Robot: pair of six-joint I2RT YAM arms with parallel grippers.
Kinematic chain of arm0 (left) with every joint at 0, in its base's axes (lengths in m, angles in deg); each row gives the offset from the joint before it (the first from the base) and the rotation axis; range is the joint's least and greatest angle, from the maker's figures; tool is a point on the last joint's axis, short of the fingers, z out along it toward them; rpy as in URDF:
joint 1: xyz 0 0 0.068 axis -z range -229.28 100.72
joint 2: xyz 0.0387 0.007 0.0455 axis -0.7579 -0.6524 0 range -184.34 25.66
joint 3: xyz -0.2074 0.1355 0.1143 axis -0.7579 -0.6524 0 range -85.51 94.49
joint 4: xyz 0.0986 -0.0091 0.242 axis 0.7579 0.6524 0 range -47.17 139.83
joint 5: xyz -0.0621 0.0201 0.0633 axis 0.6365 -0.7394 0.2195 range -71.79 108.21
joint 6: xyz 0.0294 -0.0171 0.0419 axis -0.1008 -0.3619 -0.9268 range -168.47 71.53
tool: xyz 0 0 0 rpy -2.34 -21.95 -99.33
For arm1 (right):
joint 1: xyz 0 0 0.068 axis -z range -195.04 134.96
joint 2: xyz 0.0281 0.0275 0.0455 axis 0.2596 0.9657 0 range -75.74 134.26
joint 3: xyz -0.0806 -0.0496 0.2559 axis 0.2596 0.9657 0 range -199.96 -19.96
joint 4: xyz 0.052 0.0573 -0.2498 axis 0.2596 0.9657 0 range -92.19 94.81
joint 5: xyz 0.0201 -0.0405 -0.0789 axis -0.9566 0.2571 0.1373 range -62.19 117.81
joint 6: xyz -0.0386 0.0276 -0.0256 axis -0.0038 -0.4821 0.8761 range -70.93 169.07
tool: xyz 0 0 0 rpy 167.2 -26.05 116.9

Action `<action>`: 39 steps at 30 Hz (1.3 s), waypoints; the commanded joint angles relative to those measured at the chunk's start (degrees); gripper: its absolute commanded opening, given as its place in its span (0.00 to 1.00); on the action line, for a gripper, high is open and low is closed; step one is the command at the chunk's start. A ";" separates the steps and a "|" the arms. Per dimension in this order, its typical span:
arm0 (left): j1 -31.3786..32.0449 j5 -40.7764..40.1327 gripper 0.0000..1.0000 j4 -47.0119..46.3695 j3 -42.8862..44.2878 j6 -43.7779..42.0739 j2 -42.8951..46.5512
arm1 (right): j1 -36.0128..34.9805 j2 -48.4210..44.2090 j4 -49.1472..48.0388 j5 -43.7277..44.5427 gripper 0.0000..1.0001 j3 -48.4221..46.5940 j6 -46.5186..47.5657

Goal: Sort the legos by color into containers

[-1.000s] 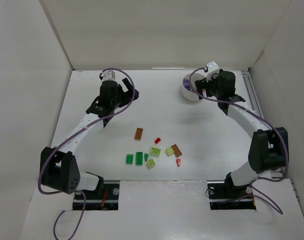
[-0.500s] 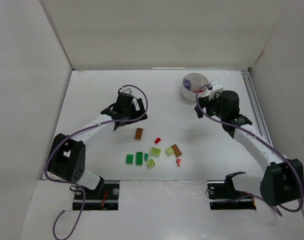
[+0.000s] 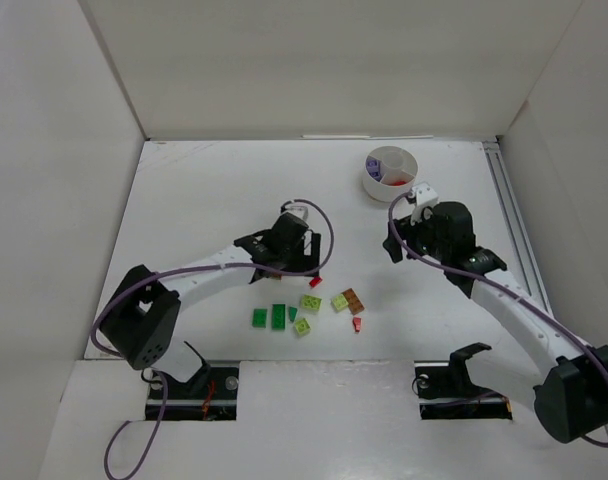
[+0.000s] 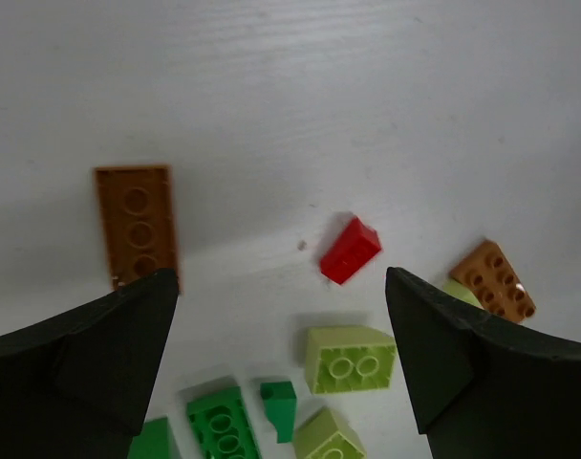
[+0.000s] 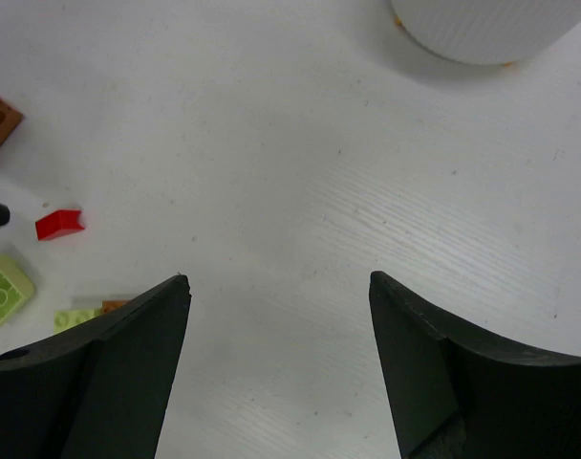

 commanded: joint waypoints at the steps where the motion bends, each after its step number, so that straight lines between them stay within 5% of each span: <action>1: 5.03 -0.54 0.85 -1.70 1.38 -7.47 -0.29 | -1.10 -3.18 3.32 2.30 0.80 1.00 -1.19; 6: 6.27 4.89 0.74 -4.87 1.38 -13.01 -3.62 | -1.10 -5.90 3.85 3.35 0.80 3.36 -2.33; 23: 9.25 3.06 0.48 -6.80 4.90 -17.32 -11.97 | -1.10 -6.96 4.91 4.41 0.80 3.90 -2.33; 30: 9.87 2.53 0.18 -5.04 6.75 -17.32 -13.82 | -0.58 -8.02 4.91 4.94 0.80 4.42 -2.33; 39: 11.01 -1.94 0.05 -4.52 14.81 -16.26 -12.68 | 1.27 -13.55 7.54 12.82 0.82 3.37 -6.37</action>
